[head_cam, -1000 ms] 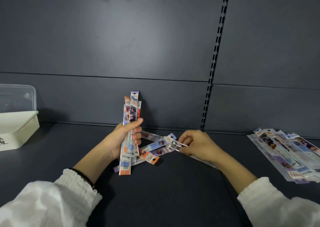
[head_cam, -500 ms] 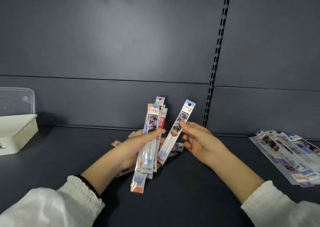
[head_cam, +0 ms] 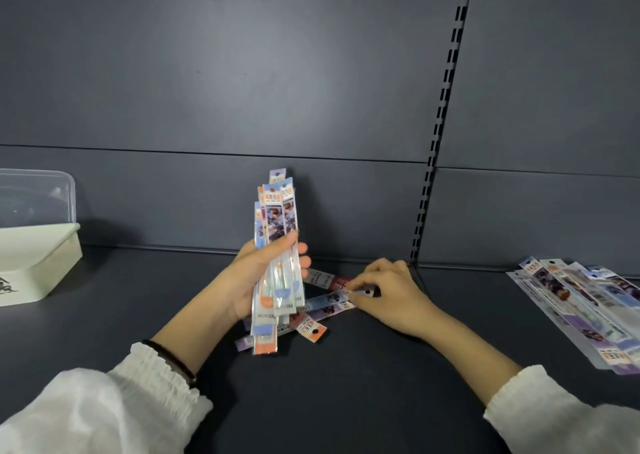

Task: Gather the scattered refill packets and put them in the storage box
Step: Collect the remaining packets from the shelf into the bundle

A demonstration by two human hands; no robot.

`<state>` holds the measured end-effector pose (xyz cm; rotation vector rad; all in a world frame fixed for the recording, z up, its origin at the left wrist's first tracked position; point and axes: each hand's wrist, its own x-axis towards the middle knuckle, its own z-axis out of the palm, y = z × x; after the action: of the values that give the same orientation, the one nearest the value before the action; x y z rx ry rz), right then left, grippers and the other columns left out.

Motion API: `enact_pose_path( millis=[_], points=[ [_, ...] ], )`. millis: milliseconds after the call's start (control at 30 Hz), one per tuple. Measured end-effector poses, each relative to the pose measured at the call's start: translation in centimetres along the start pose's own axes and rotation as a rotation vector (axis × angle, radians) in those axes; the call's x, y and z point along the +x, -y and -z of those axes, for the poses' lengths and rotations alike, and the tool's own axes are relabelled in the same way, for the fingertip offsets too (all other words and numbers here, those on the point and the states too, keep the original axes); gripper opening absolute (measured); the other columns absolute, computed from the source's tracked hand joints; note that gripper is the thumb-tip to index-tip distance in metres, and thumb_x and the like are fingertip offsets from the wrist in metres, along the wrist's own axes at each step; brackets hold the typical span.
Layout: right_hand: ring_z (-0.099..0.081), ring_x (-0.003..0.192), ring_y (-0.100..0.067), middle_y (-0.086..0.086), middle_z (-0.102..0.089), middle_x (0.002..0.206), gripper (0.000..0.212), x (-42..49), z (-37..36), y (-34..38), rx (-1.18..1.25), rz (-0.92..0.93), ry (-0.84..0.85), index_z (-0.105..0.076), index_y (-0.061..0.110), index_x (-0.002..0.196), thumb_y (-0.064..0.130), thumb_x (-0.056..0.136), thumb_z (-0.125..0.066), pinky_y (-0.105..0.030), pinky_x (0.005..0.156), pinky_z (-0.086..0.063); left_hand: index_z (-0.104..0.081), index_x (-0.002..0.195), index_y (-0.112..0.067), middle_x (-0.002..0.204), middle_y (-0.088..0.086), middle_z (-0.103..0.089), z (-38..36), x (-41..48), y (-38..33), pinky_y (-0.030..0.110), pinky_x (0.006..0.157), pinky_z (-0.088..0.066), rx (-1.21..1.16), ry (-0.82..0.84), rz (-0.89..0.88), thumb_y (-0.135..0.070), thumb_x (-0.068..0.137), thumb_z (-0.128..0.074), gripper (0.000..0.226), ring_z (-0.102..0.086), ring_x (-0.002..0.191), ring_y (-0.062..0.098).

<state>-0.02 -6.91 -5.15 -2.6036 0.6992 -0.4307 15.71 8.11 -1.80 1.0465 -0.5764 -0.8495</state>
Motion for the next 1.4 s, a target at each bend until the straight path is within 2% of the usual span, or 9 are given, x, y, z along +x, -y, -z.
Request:
enact_pose_path(
  millis=[300, 467, 533, 700, 800, 1033, 1233, 1300, 1400],
  points=[
    [-0.038, 0.103, -0.011, 0.008, -0.05, 0.104, 0.013, 0.0, 0.5, -0.4, -0.016, 0.055, -0.045, -0.071, 0.027, 0.096, 0.033, 0.091, -0.06, -0.027, 0.091, -0.04, -0.063, 0.105, -0.006, 0.083, 0.005, -0.077, 0.5, 0.4, 0.2, 0.024, 0.057, -0.057, 0.031, -0.002, 0.01, -0.012, 0.09, -0.058, 0.017, -0.074, 0.073, 0.015],
    [-0.051, 0.058, 0.001, 0.018, -0.057, 0.062, 0.012, -0.1, 2.0, -0.5, 0.12, 0.043, -0.264, -0.072, 0.027, 0.086, 0.03, 0.091, -0.061, -0.026, 0.06, -0.041, -0.062, 0.101, -0.007, 0.076, 0.006, -0.075, 0.8, 0.6, 0.5, 0.03, 0.062, -0.06, 0.02, 0.003, 0.065, -0.014, 0.09, -0.059, 0.013, -0.073, 0.066, 0.018],
    [-0.052, 0.05, -0.002, 0.015, -0.06, 0.055, 0.012, -0.2, 2.2, -0.7, 0.168, 0.03, -0.296, -0.073, 0.026, 0.088, 0.03, 0.091, -0.062, -0.027, 0.056, -0.045, -0.062, 0.096, -0.009, 0.074, 0.006, -0.074, 1.0, 0.7, 0.7, 0.034, 0.067, -0.06, 0.017, -0.009, 0.089, -0.014, 0.09, -0.06, 0.008, -0.072, 0.065, 0.018],
    [-0.067, 0.06, -0.006, 0.005, -0.073, 0.083, 0.012, -0.4, 2.1, -0.4, 0.482, -0.053, -0.285, -0.074, 0.02, 0.096, 0.02, 0.091, -0.062, -0.017, 0.051, -0.049, -0.062, 0.1, -0.01, 0.074, 0.005, -0.074, 1.1, 0.9, 0.9, 0.031, 0.065, -0.06, 0.015, -0.016, 0.086, -0.013, 0.09, -0.06, 0.011, -0.072, 0.066, 0.017],
    [-0.071, 0.074, -0.009, 0.004, -0.074, 0.089, 0.01, -0.2, 2.0, -0.2, 0.669, -0.135, -0.292, -0.073, 0.02, 0.093, 0.019, 0.089, -0.064, -0.022, 0.054, -0.05, -0.061, 0.101, -0.01, 0.074, 0.005, -0.074, 1.1, 0.9, 0.9, 0.03, 0.063, -0.06, 0.017, -0.017, 0.086, -0.014, 0.09, -0.06, 0.011, -0.072, 0.066, 0.016],
    [-0.067, 0.079, -0.013, -0.007, -0.071, 0.085, 0.017, -0.2, 2.1, 0.0, 1.103, -0.279, -0.371, -0.064, 0.008, 0.091, 0.002, 0.079, -0.074, -0.018, 0.064, -0.056, -0.061, 0.103, -0.011, 0.073, 0.003, -0.074, 0.8, 0.7, 1.1, 0.029, 0.061, -0.059, 0.042, 0.005, 0.081, -0.015, 0.089, -0.06, 0.015, -0.072, 0.065, 0.015],
    [-0.067, 0.073, -0.015, -0.008, -0.068, 0.08, 0.028, 0.1, 2.1, 0.3, 1.461, -0.382, -0.268, -0.059, 0.007, 0.102, -0.008, 0.08, -0.068, -0.021, 0.063, -0.057, -0.061, 0.099, -0.011, 0.073, 0.004, -0.073, 0.6, 0.8, 1.5, 0.029, 0.062, -0.057, 0.1, 0.065, 0.117, -0.02, 0.086, -0.064, 0.016, -0.071, 0.066, 0.016],
    [-0.067, 0.072, -0.012, -0.007, -0.071, 0.084, 0.033, 0.0, 1.7, 0.6, 1.48, -0.36, -0.16, -0.06, 0.007, 0.11, -0.005, 0.08, -0.069, -0.02, 0.063, -0.055, -0.062, 0.1, -0.01, 0.073, 0.004, -0.073, 0.4, 0.8, 1.6, 0.028, 0.06, -0.058, 0.104, 0.064, 0.119, -0.019, 0.087, -0.063, 0.016, -0.072, 0.066, 0.016],
    [-0.065, 0.085, -0.013, -0.01, -0.065, 0.104, 0.041, 0.0, 1.0, 0.9, 1.238, -0.331, -0.083, -0.062, 0.007, 0.115, -0.008, 0.078, -0.069, -0.017, 0.065, -0.054, -0.062, 0.099, -0.01, 0.072, 0.004, -0.073, 0.3, 0.8, 1.7, 0.028, 0.058, -0.057, 0.105, 0.072, 0.132, -0.018, 0.088, -0.062, 0.013, -0.071, 0.064, 0.015]
  ],
)
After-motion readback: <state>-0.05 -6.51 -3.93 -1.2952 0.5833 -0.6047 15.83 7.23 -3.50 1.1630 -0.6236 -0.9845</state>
